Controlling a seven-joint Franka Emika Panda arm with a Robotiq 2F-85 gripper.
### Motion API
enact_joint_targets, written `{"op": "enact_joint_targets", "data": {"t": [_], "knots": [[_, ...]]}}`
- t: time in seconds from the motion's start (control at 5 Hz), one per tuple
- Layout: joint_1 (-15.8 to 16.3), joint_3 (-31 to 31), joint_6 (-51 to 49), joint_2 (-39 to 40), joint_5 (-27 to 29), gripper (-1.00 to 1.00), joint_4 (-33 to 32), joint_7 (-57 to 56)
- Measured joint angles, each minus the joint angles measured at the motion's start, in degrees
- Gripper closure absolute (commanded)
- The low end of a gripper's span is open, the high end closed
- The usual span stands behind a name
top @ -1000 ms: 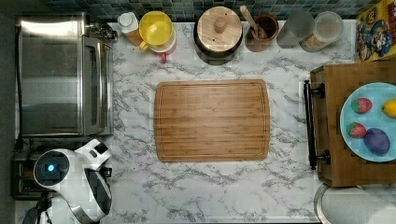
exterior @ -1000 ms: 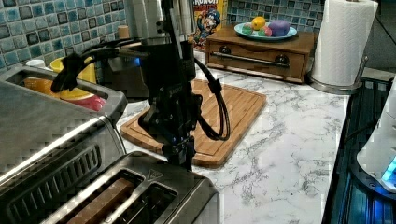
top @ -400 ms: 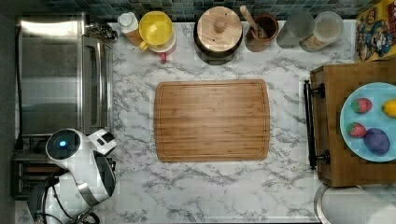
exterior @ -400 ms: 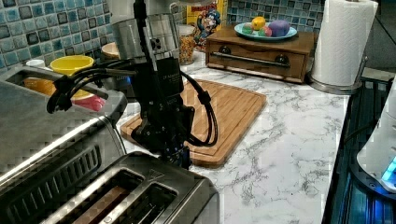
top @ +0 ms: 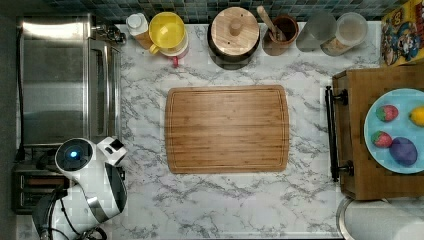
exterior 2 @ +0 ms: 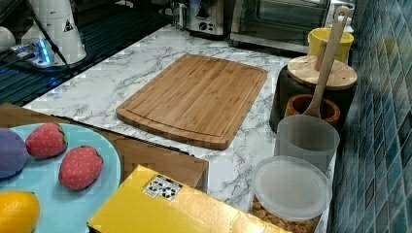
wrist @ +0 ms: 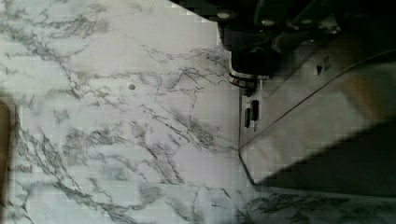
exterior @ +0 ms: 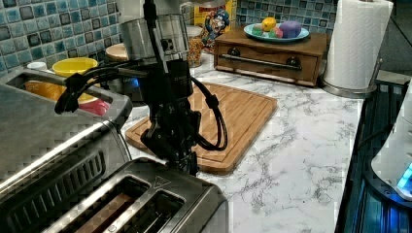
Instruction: Turn on the toaster.
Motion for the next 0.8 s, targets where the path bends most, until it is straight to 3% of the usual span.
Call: {"op": "enact_joint_targets", "data": {"t": [0.8], "knots": [[0.62, -0.35, 0.25, -0.13, -0.60, 1.00, 0.00, -3.64]]}}
